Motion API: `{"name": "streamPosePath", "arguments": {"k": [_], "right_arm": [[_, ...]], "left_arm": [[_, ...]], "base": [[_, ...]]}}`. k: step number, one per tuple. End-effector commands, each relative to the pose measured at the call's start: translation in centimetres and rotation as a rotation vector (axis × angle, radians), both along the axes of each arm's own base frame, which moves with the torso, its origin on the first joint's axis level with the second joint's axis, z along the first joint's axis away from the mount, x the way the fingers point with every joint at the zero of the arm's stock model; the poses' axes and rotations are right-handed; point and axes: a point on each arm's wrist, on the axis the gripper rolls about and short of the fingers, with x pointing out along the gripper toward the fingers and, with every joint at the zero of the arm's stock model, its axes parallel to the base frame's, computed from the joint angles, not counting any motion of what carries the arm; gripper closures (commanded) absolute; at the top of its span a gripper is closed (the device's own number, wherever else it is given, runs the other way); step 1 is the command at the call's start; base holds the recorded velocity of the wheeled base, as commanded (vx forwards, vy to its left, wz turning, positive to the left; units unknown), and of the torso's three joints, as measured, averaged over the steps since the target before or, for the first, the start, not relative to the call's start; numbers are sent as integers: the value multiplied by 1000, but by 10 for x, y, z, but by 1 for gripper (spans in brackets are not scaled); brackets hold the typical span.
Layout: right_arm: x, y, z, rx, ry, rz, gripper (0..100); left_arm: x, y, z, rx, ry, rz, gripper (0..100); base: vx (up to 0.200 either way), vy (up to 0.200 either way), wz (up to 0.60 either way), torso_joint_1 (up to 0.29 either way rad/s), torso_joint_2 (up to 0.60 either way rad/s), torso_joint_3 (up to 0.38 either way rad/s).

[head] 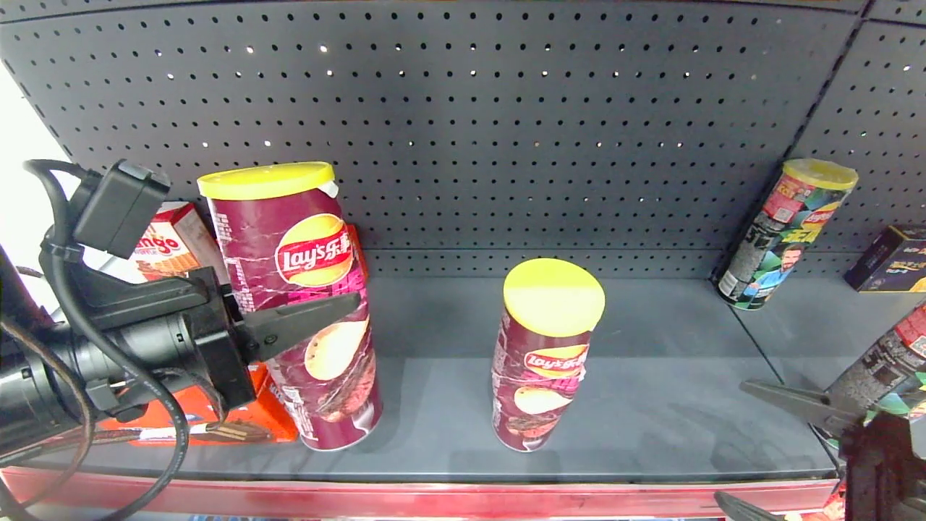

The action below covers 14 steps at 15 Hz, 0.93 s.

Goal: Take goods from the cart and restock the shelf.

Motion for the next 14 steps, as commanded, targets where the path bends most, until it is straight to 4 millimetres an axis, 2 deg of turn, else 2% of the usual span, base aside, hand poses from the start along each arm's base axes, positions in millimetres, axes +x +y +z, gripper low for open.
{"name": "streamPosePath", "arguments": {"k": [1,4,7,8,10,13,14], "right_arm": [[-30,-23,-3,12,-24,-100,0],[-65,-38,-19,-4,38,-181,0],[-100,-52,-43,74,79,-463,0],[-113,-56,-58,92,88,-634,0],[-125,-57,-75,112,103,-820,0],[-126,-60,-76,179,110,-936,0],[-126,-60,-76,175,108,-926,0]], "left_arm": [[-2,0,2,-3,-8,-3,100],[-4,0,4,-5,-17,-6,100],[-5,0,4,-5,-18,-9,100],[-6,0,5,-7,-22,-11,100],[-6,-1,5,-7,-24,-12,100],[-6,-1,8,-10,-37,-12,100],[-6,-1,8,-9,-38,-12,100]], "base": [[0,0,0,0,0,0],[0,0,0,0,0,0],[0,0,0,0,0,0],[0,0,0,0,0,0],[0,0,0,0,0,0],[0,0,0,0,0,0],[0,0,0,0,0,0]]}}
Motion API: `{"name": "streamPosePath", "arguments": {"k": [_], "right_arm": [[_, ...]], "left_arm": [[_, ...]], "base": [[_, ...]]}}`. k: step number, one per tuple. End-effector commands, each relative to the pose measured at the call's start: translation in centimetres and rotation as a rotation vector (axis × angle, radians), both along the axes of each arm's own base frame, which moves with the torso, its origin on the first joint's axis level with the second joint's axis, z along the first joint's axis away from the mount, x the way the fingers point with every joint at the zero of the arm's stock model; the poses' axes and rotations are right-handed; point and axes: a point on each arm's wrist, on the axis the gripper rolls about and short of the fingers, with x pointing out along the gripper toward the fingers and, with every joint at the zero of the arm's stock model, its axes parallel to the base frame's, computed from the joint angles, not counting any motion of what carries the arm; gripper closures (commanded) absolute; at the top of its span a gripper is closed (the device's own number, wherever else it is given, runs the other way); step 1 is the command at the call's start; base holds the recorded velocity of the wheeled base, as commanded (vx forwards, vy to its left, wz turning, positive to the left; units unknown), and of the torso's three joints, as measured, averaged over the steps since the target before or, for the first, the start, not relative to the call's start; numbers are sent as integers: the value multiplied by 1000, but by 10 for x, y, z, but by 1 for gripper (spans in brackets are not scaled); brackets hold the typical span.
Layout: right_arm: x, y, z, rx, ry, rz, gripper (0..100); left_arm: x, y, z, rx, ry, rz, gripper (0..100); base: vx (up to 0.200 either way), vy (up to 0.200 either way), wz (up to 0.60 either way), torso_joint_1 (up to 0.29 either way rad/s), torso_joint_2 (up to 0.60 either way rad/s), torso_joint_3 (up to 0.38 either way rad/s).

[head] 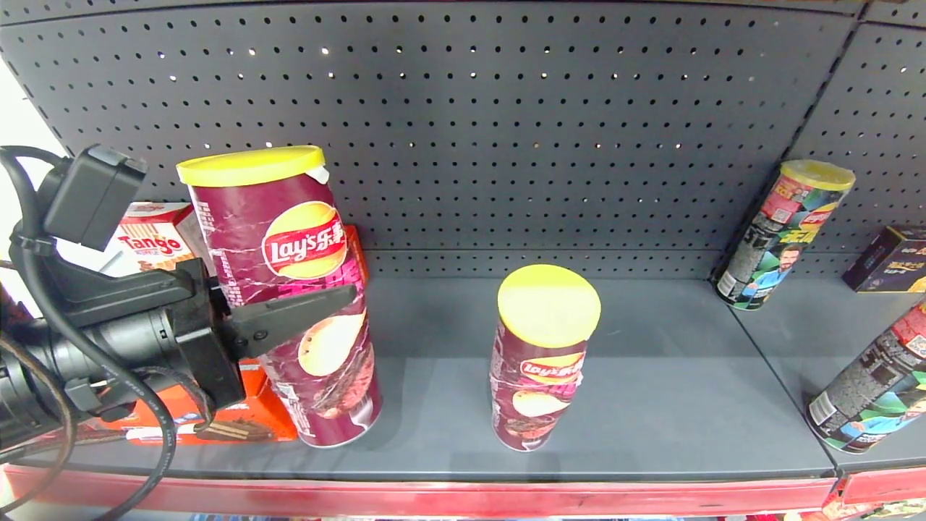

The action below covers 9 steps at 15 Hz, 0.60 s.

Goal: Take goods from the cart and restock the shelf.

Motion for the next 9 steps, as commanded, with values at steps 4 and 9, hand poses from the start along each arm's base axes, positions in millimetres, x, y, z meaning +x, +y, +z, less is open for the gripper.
{"name": "streamPosePath", "arguments": {"k": [4,9], "right_arm": [[-5,2,-1,-39,-60,45,0],[-5,1,-1,-18,-61,41,0]], "left_arm": [[-2,0,-7,13,17,-2,100],[1,-11,3,17,-25,-50,100]], "base": [[0,0,0,0,0,0],[0,0,0,0,0,0]]}}
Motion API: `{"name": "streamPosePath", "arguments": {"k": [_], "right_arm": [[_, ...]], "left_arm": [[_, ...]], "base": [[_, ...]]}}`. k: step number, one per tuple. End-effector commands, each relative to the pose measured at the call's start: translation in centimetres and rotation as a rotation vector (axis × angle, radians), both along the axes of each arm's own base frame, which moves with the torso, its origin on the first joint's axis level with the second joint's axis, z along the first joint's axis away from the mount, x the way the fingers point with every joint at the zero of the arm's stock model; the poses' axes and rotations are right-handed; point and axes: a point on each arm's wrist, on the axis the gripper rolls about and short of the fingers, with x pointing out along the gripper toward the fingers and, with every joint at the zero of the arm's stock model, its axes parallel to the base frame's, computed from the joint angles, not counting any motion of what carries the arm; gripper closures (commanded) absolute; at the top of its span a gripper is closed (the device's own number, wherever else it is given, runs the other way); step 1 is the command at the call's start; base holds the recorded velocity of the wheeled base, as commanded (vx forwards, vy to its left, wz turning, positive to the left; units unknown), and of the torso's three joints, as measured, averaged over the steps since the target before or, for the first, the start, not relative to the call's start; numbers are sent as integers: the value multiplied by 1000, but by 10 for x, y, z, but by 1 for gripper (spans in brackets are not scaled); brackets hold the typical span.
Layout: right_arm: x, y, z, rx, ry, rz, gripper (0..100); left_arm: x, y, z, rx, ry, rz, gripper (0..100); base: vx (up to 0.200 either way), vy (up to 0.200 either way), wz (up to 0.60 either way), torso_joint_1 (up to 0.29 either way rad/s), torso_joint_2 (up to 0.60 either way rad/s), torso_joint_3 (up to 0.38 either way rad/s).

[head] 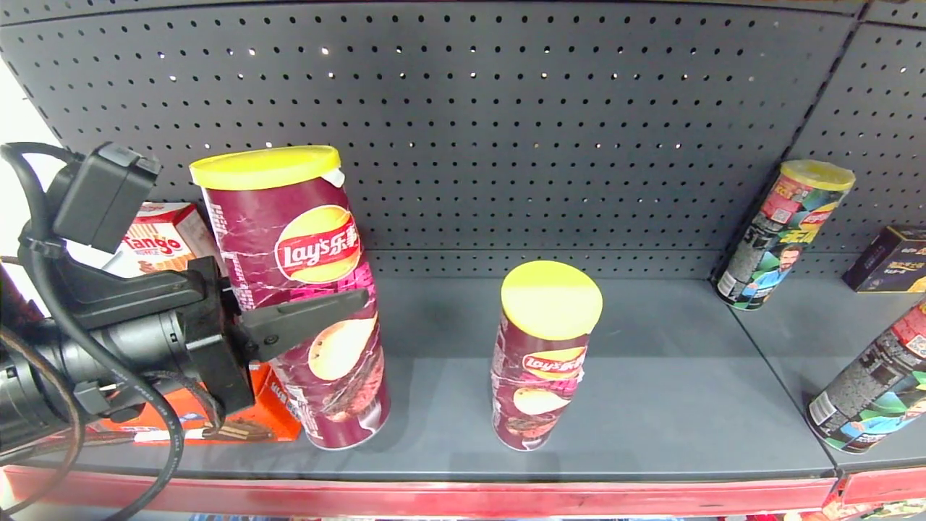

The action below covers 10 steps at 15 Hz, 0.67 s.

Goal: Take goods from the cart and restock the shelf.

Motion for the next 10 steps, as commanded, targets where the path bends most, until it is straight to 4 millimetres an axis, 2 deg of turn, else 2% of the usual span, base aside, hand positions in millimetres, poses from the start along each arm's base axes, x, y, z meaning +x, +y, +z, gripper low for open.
{"name": "streamPosePath", "arguments": {"k": [1,5,10], "right_arm": [[0,0,0,-4,3,1,0],[0,-2,0,29,1,-71,0],[0,-1,1,12,-1,-57,0]], "left_arm": [[1,-4,1,-1,0,-15,100],[-1,-3,2,-4,-10,-13,100],[-2,-3,1,0,-11,-16,100]], "base": [[0,0,0,0,0,0],[0,0,0,0,0,0],[0,0,0,0,0,0]]}}
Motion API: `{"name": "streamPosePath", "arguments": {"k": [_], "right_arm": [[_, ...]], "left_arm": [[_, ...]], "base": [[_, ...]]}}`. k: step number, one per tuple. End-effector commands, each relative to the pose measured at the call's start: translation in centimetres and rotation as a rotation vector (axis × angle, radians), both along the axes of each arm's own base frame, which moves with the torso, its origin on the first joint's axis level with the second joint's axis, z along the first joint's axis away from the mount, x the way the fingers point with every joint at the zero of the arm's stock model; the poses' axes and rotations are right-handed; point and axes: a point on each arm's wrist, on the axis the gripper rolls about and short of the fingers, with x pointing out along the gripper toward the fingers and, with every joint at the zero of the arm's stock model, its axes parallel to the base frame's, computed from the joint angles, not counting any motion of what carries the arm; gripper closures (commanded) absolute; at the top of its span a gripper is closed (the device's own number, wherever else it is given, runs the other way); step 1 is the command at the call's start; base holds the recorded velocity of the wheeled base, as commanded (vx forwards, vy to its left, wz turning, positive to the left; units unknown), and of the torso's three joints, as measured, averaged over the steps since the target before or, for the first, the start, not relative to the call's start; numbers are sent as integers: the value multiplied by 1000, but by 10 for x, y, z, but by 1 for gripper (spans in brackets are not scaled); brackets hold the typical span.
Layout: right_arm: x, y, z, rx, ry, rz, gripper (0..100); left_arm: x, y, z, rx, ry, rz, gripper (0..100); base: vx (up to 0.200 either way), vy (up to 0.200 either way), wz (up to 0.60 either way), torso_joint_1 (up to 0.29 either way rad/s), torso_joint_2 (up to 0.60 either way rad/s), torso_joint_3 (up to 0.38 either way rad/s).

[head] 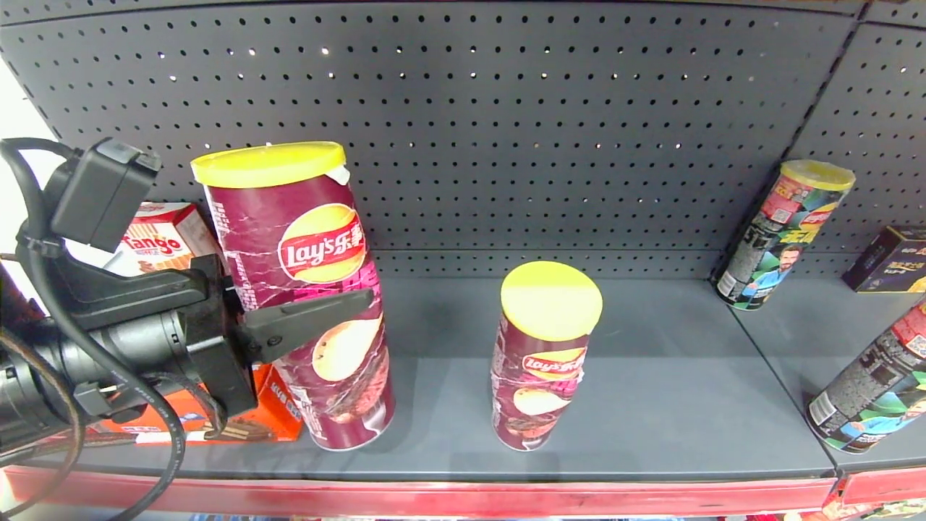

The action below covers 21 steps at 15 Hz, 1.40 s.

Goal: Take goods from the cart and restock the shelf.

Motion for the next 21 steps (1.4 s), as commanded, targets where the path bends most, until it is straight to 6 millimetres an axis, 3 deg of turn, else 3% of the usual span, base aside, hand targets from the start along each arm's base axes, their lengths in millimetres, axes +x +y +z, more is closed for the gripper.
{"name": "streamPosePath", "arguments": {"k": [1,11,14,18,21], "right_arm": [[0,0,0,0,4,1,0],[0,0,0,0,4,1,0],[0,0,0,0,4,1,0],[0,0,0,0,4,1,0],[0,0,0,0,4,3,0]], "left_arm": [[1,-2,6,-7,-16,-6,100],[15,-11,20,30,-123,-18,100],[21,-6,40,8,-184,13,100],[35,-13,25,41,-76,5,100],[61,-36,28,66,-97,-33,100]], "base": [[0,0,0,0,0,0],[0,0,0,0,0,0],[0,0,0,0,0,0],[0,0,0,0,0,0],[0,0,0,0,0,0]]}}
